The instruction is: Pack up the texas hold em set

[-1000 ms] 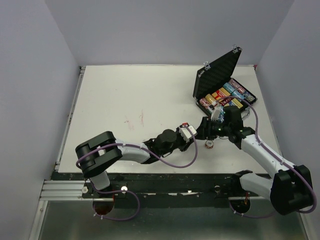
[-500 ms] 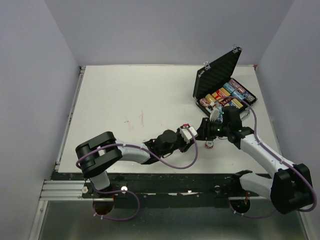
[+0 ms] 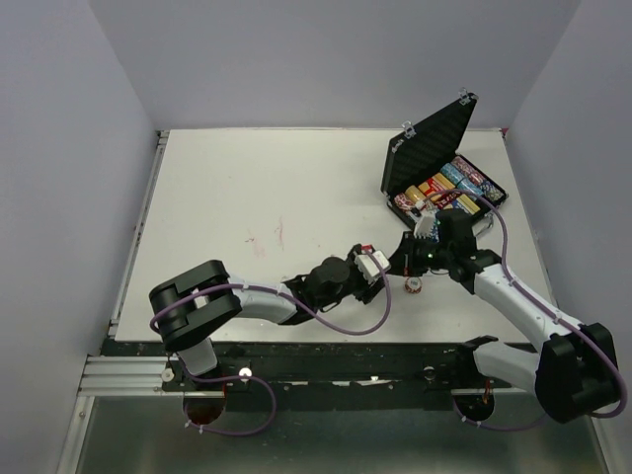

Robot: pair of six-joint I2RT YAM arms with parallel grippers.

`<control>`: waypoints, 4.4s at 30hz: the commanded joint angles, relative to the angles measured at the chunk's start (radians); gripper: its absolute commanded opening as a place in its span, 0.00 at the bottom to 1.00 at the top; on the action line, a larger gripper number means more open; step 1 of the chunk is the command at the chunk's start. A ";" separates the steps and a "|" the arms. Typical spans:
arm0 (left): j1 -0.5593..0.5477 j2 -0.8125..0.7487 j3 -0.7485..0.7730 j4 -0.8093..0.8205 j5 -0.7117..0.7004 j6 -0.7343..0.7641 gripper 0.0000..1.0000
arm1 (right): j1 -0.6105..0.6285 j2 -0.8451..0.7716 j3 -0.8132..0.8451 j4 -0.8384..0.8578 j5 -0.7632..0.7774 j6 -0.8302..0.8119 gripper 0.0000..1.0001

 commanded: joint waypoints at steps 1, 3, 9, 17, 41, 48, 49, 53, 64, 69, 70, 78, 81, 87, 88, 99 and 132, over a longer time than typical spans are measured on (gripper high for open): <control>-0.005 -0.042 -0.020 0.050 -0.040 0.003 0.85 | 0.003 -0.013 0.038 -0.033 0.187 0.058 0.01; -0.005 -0.073 -0.039 0.050 -0.051 0.003 0.92 | 0.003 -0.016 0.051 -0.036 0.267 0.084 0.01; -0.017 -0.251 -0.125 -0.063 -0.074 -0.050 0.99 | 0.002 0.013 0.141 -0.067 0.473 0.076 0.01; 0.060 -0.458 -0.164 -0.319 -0.105 -0.150 0.99 | -0.125 0.100 0.268 -0.092 0.754 0.047 0.01; 0.166 -0.647 -0.281 -0.345 -0.238 -0.204 0.99 | -0.492 0.487 0.572 0.020 0.961 0.016 0.01; 0.166 -0.615 -0.266 -0.350 -0.246 -0.207 0.99 | -0.511 0.580 0.610 0.051 0.930 0.012 0.01; 0.166 -0.610 -0.264 -0.350 -0.246 -0.207 0.99 | -0.511 0.594 0.620 0.051 0.941 0.013 0.01; 0.166 -0.601 -0.261 -0.350 -0.246 -0.208 0.99 | -0.511 0.657 0.646 0.066 0.949 0.009 0.01; 0.166 -0.565 -0.250 -0.342 -0.248 -0.207 0.99 | -0.512 0.780 0.696 0.092 0.952 0.016 0.01; 0.166 -0.549 -0.243 -0.342 -0.237 -0.210 0.99 | -0.511 0.797 0.706 0.099 0.929 0.033 0.01; 0.166 -0.547 -0.241 -0.341 -0.238 -0.208 0.99 | -0.511 0.793 0.706 0.105 0.923 0.036 0.01; 0.166 -0.538 -0.238 -0.342 -0.235 -0.208 0.99 | -0.511 0.795 0.706 0.109 0.883 0.069 0.06; 0.166 -0.536 -0.237 -0.346 -0.237 -0.208 0.99 | -0.511 0.790 0.703 0.111 0.886 0.075 0.12; 0.166 -0.530 -0.232 -0.350 -0.235 -0.208 0.99 | -0.511 0.787 0.695 0.109 0.904 0.084 0.20; 0.166 -0.530 -0.229 -0.350 -0.235 -0.208 0.99 | -0.511 0.787 0.693 0.111 0.904 0.085 0.22; 0.166 -0.521 -0.221 -0.353 -0.234 -0.208 0.99 | -0.512 0.744 0.646 0.145 0.921 0.098 0.28; 0.166 -0.522 -0.223 -0.355 -0.226 -0.205 0.99 | -0.564 0.714 0.580 0.200 0.849 0.113 0.74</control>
